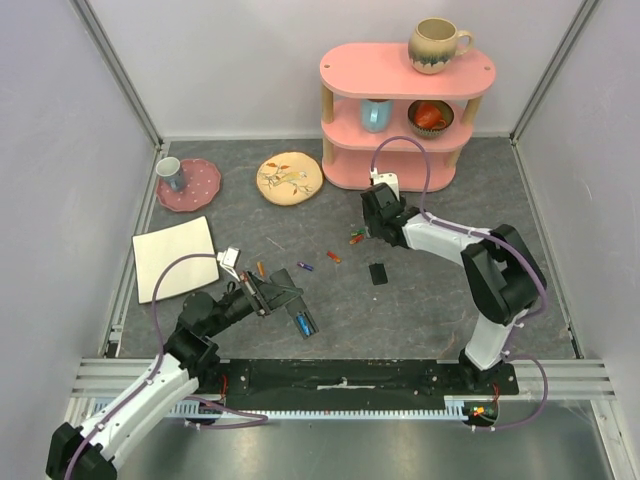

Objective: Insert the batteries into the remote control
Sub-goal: Pick up the battery from the center of the board.

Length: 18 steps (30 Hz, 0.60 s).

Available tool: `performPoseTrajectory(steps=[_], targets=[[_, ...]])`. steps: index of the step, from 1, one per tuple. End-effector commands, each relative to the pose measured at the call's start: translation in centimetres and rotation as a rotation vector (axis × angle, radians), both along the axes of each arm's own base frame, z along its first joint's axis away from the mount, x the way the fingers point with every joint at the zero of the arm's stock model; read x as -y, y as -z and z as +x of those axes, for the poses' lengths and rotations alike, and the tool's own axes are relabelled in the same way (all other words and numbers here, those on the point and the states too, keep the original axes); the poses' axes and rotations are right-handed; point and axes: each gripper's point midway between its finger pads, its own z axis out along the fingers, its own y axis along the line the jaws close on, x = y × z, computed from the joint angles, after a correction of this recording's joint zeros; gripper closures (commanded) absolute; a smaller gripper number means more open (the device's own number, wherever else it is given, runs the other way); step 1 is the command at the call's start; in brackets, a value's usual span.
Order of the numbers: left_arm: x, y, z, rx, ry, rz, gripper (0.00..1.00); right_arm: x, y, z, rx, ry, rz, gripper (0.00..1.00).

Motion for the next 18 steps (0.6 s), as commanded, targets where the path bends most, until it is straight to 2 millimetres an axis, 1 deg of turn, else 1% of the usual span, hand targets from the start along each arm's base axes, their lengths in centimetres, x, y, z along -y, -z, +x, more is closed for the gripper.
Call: performPoseTrajectory(steps=[1,3,4,6,9,11,18], targets=[[0.2,0.8,-0.3,0.038,0.029,0.025,0.98,-0.6,-0.6,3.1,0.063,-0.004,-0.007,0.34],[0.3,0.8,-0.2,0.037,0.027,0.028,0.98,-0.7,-0.3,3.6,0.057,-0.010,-0.006,0.35],[0.3,0.7,-0.2,0.040,0.027,0.029,0.98,-0.7,0.5,3.6,0.040,-0.012,-0.014,0.36],[0.3,0.6,-0.2,0.038,0.028,0.029,0.98,-0.8,1.0,3.8,0.030,-0.012,-0.004,0.38],[0.3,0.7,-0.1,0.037,0.025,0.030,0.98,-0.7,2.1,3.5,0.010,-0.012,-0.004,0.41],[0.3,0.8,0.0,0.034,0.022,0.033,0.98,-0.6,2.6,3.4,0.001,-0.011,-0.004,0.43],[0.4,0.8,0.0,0.033,0.027,0.031,0.98,-0.4,3.8,3.0,-0.032,-0.029,-0.017,0.55]])
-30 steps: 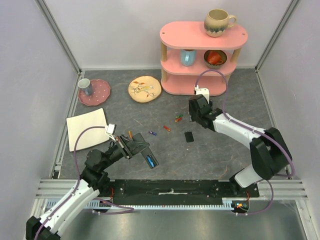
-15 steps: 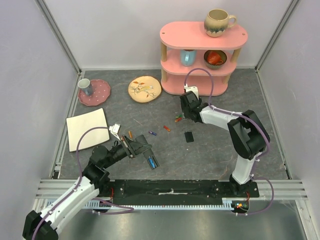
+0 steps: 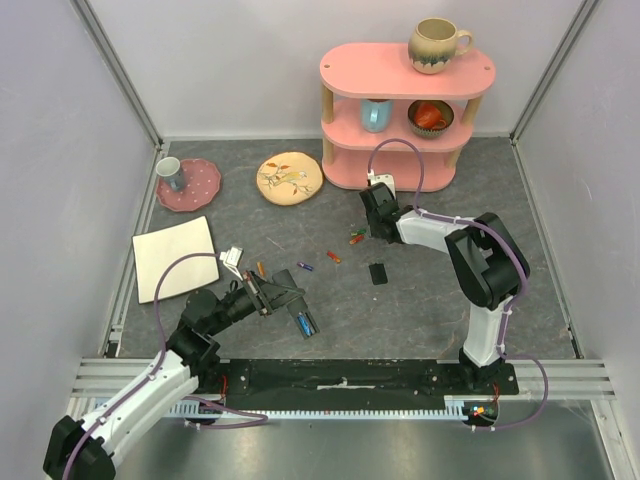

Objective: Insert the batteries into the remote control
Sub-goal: Pick up the battery from the center of the board.

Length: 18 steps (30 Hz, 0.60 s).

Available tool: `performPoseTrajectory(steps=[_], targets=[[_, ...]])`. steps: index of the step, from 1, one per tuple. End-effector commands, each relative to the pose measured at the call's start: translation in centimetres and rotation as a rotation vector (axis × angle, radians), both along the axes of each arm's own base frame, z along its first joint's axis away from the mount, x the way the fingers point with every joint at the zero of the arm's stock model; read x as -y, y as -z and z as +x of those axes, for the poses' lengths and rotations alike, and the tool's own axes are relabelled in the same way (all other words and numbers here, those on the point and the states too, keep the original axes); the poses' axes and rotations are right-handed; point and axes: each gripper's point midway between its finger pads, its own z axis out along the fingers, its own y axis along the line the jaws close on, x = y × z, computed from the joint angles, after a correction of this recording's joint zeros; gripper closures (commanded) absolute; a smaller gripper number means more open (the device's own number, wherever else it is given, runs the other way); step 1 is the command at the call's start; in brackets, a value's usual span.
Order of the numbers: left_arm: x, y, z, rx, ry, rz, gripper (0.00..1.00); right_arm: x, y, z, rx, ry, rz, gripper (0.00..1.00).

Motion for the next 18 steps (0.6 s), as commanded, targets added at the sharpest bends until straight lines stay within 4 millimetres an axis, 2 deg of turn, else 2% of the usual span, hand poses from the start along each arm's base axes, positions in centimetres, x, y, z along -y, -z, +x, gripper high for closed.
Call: performPoseTrajectory(steps=[1,7,14,18], targets=[[0.0,-0.6,-0.2,0.073,0.016,-0.010,0.98,-0.3,0.2,0.8,0.008,-0.019,0.005,0.55],[0.0,-0.7,-0.2,0.079,0.017,-0.015,0.98,-0.3,1.7,0.0,-0.047,-0.062,0.001,0.61],[0.0,-0.8,-0.4,0.081,0.022,-0.026,0.98,-0.2,3.0,-1.7,-0.103,-0.082,0.025,0.76],[0.1,-1.0,-0.5,0.085,0.030,-0.033,0.98,0.0,2.9,-3.0,-0.114,-0.068,0.056,0.83]])
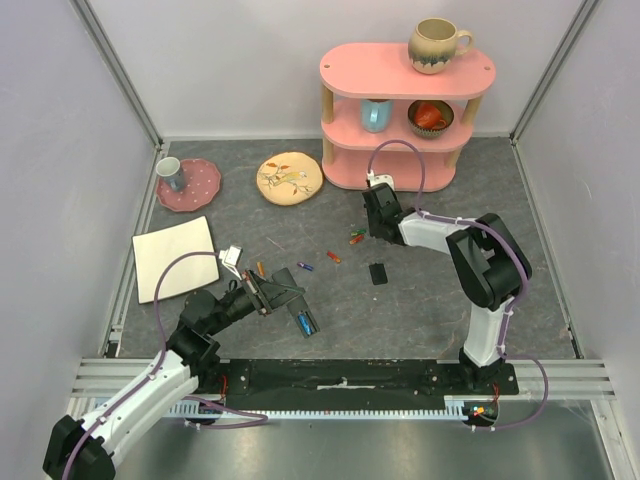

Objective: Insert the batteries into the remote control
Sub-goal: Pick up the battery from the center of the board.

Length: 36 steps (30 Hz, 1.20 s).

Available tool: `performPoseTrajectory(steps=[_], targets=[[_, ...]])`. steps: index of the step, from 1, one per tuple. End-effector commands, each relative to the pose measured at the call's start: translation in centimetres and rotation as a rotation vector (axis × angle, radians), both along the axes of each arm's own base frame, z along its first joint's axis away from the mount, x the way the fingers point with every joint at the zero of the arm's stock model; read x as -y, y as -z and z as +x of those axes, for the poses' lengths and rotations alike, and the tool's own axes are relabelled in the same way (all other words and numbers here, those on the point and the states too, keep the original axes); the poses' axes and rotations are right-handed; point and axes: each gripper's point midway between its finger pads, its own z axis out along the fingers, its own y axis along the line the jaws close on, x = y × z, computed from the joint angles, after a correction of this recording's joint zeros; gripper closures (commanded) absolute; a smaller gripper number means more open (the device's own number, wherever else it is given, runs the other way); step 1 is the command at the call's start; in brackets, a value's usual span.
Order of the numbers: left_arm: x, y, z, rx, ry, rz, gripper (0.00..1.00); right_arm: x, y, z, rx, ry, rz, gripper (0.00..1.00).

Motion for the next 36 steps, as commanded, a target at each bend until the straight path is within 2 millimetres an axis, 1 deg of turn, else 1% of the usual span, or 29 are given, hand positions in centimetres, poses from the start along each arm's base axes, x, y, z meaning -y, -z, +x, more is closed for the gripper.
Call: performPoseTrajectory(steps=[1,2,3,4,5,6,7,8,10,11,12,13,14,15,16,17,19,20,22,23,24,25,27,31,32,33,34,36], targets=[[0.0,-0.2,-0.6,0.055,0.029,-0.014,0.98,1.3,2.5,-3.6,-0.113,0.001,0.002,0.84],[0.0,-0.3,-0.7,0.056,0.030,-0.015,0.98,1.1,1.5,-3.5,-0.089,0.009,0.027,0.87],[0.0,-0.3,-0.7,0.059,0.032,-0.016,0.98,1.1,1.6,-4.3,-0.100,0.001,0.039,0.88],[0.0,-0.4,-0.7,0.061,0.033,-0.017,0.98,1.0,1.1,-4.5,-0.091,-0.001,0.055,0.90],[0.0,-0.4,-0.7,0.061,0.035,-0.017,0.98,0.9,-0.3,-4.5,-0.065,-0.004,0.079,0.95],[0.1,-0.4,-0.8,0.061,0.038,-0.017,0.98,0.6,-0.5,-5.1,-0.068,-0.019,0.091,0.99],[0.1,-0.4,-0.8,0.060,0.039,-0.014,0.98,0.4,-1.0,-5.4,-0.066,-0.035,0.104,1.00],[0.1,-0.5,-0.8,0.062,0.044,-0.014,0.98,0.0,-2.2,-5.6,-0.052,-0.063,0.123,1.00],[0.1,-0.5,-0.8,0.068,0.045,-0.011,0.98,-1.4,-3.1,-6.5,-0.055,-0.179,0.127,1.00],[0.1,-0.5,-0.8,0.067,0.045,-0.010,0.98,-1.5,-3.8,-7.1,-0.049,-0.214,0.101,1.00],[0.1,-0.5,-0.8,0.066,0.043,-0.010,0.98,-2.4,-4.3,-7.7,-0.033,-0.288,0.046,1.00],[0.1,-0.5,-0.8,0.066,0.043,-0.010,0.98,-2.3,-4.8,-7.8,-0.009,-0.305,-0.007,1.00],[0.1,-0.5,-0.8,0.068,0.043,-0.011,0.98,-3.4,-5.4,-8.7,0.009,-0.355,-0.043,1.00],[0.1,-0.6,-0.8,0.072,0.043,-0.012,0.98,-3.5,-5.6,-9.0,0.027,-0.389,-0.094,1.00],[0.1,-0.6,-0.8,0.069,0.043,-0.012,0.98,-4.2,-5.9,-9.3,0.042,-0.426,-0.108,1.00],[0.1,-0.6,-0.8,0.070,0.042,-0.012,0.98,-5.3,-5.8,-10.1,0.050,-0.491,-0.124,1.00],[0.1,-0.7,-0.9,0.074,0.045,-0.015,0.98,-6.5,-5.8,-10.6,0.085,-0.578,-0.140,1.00],[0.1,-0.7,-1.0,0.073,0.046,-0.014,0.98,-6.8,-4.8,-11.5,0.076,-0.640,-0.151,1.00],[0.0,-0.9,-1.0,0.080,0.046,-0.015,0.98,-7.4,-4.4,-11.8,0.091,-0.729,-0.167,1.00],[0.0,-0.8,-1.1,0.077,0.046,-0.015,0.98,-6.8,-4.5,-11.3,0.102,-0.695,-0.196,1.00],[0.0,-1.0,-1.1,0.083,0.044,-0.019,0.98,-6.8,-4.6,-11.2,0.102,-0.688,-0.200,1.00],[-0.1,-1.0,-1.2,0.085,0.044,-0.018,0.98,-6.7,-4.4,-11.3,0.091,-0.717,-0.225,1.00],[-0.2,-1.1,-1.2,0.088,0.040,-0.022,0.98,-6.9,-4.4,-11.1,0.103,-0.748,-0.239,1.00],[-0.3,-1.1,-1.2,0.088,0.033,-0.023,0.98,-7.0,-4.4,-10.0,0.135,-0.767,-0.296,1.00],[-0.3,-1.0,-1.3,0.087,0.035,-0.020,0.98,-6.9,-4.4,-9.6,0.132,-0.741,-0.302,1.00],[-0.3,-1.0,-1.3,0.087,0.035,-0.020,0.98,-6.7,-3.8,-9.6,0.102,-0.724,-0.312,1.00],[-0.3,-1.0,-1.2,0.087,0.032,-0.020,0.98,-7.0,-4.2,-9.2,0.108,-0.703,-0.300,1.00],[-0.3,-0.9,-1.2,0.084,0.030,-0.017,0.98,-7.0,-3.6,-9.2,0.083,-0.630,-0.266,1.00]])
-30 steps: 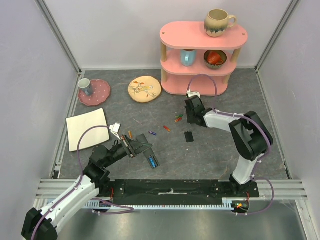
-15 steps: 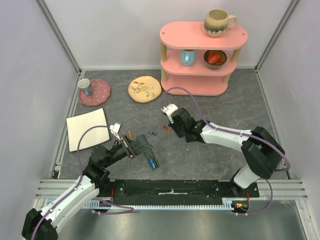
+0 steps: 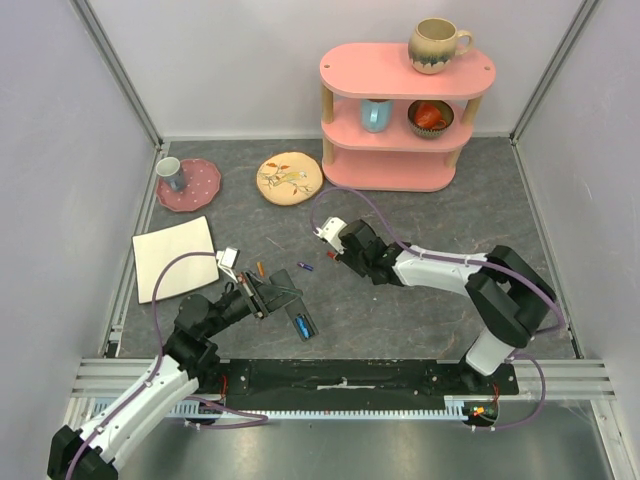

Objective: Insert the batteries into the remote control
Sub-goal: Pick up the battery from the center of the board.

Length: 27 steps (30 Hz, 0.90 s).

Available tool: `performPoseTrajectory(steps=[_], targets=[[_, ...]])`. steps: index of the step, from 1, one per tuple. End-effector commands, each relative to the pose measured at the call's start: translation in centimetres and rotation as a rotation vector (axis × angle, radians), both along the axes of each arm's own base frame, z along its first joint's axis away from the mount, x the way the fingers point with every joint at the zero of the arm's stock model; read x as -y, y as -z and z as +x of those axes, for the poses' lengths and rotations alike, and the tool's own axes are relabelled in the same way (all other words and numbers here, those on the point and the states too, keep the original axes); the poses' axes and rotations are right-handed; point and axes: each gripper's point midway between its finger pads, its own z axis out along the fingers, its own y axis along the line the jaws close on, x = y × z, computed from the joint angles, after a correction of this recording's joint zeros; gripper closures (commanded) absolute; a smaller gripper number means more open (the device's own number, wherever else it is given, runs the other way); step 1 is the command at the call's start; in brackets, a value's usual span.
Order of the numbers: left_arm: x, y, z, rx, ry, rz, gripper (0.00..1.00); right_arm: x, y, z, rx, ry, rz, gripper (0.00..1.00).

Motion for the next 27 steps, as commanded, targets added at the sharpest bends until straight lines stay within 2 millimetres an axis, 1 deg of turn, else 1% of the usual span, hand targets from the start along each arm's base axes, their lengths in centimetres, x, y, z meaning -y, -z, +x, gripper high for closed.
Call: performPoseTrajectory(steps=[1,6,9,12,13,14,15,16,19,23,27], targets=[[-0.1,0.9,0.0,0.016,-0.003,0.023,0.98,-0.8,-0.7,1.9,0.025,0.111,0.033,1.00],[0.0,1.2,0.1,0.002,-0.002,0.028,0.98,-0.9,1.7,1.2,-0.053,0.190,0.059,1.00],[0.0,1.3,0.1,-0.004,-0.005,0.030,0.98,-0.2,2.3,1.2,-0.050,0.250,0.055,1.00],[-0.1,1.6,0.2,-0.012,-0.009,0.036,0.98,0.0,2.9,0.9,-0.075,0.294,0.060,1.00],[0.0,1.6,0.3,-0.012,-0.010,0.038,0.98,-0.2,3.0,0.7,-0.085,0.300,0.067,0.96],[0.0,1.8,0.3,-0.018,-0.009,0.040,0.98,-0.2,3.1,0.7,-0.088,0.308,0.074,0.85],[0.0,1.8,0.3,-0.020,-0.008,0.042,0.98,-0.1,3.3,0.5,-0.097,0.322,0.082,0.80],[0.0,1.9,0.3,-0.022,-0.009,0.043,0.98,0.0,3.3,0.4,-0.098,0.328,0.084,0.71],[0.0,1.9,0.3,-0.024,-0.006,0.046,0.98,0.2,2.9,0.3,-0.094,0.338,0.098,0.61],[0.1,2.0,0.4,-0.027,-0.008,0.051,0.98,0.5,2.9,-0.3,-0.107,0.344,0.101,0.59],[0.1,2.0,0.5,-0.028,-0.010,0.050,0.98,0.8,2.9,-0.6,-0.115,0.347,0.095,0.59]])
